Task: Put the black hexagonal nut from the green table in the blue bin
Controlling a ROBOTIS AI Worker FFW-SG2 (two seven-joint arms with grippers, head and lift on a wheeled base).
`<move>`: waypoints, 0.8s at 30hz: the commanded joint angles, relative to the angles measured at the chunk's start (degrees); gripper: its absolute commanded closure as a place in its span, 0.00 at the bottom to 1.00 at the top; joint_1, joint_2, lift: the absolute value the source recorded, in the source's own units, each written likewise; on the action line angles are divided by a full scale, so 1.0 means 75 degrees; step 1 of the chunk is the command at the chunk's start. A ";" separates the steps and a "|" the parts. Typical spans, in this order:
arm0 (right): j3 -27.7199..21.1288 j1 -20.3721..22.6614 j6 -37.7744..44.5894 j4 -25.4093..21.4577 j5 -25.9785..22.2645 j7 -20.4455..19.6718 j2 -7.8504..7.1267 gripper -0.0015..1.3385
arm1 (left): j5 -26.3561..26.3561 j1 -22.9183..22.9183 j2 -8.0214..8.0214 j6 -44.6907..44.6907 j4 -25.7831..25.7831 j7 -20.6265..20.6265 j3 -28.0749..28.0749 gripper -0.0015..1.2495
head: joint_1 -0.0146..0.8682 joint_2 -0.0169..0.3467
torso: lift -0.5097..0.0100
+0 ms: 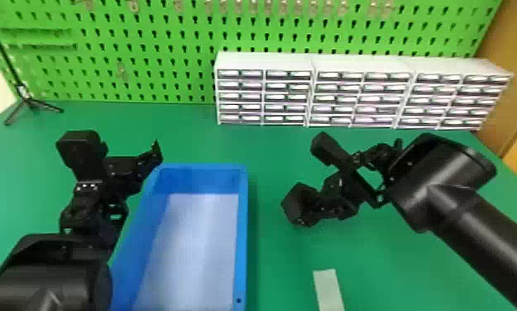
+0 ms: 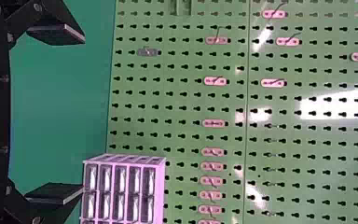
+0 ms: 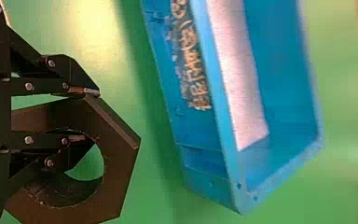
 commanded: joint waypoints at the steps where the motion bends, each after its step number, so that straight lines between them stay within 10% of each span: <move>1: -0.0235 0.0014 -0.0002 0.0004 -0.0604 0.0000 0.0009 0.70 | 0.0000 -0.0014 0.0000 0.0000 0.0000 -0.0004 -0.0004 0.13 | 0.79 0.12 | 0.80; 24: -0.0551 -0.0384 -0.0542 -0.0019 -0.2092 -0.0411 0.0888 0.72 | 0.0024 -0.0026 0.0000 0.0000 0.0000 -0.0004 -0.0004 0.13 | 0.79 0.12 | 0.80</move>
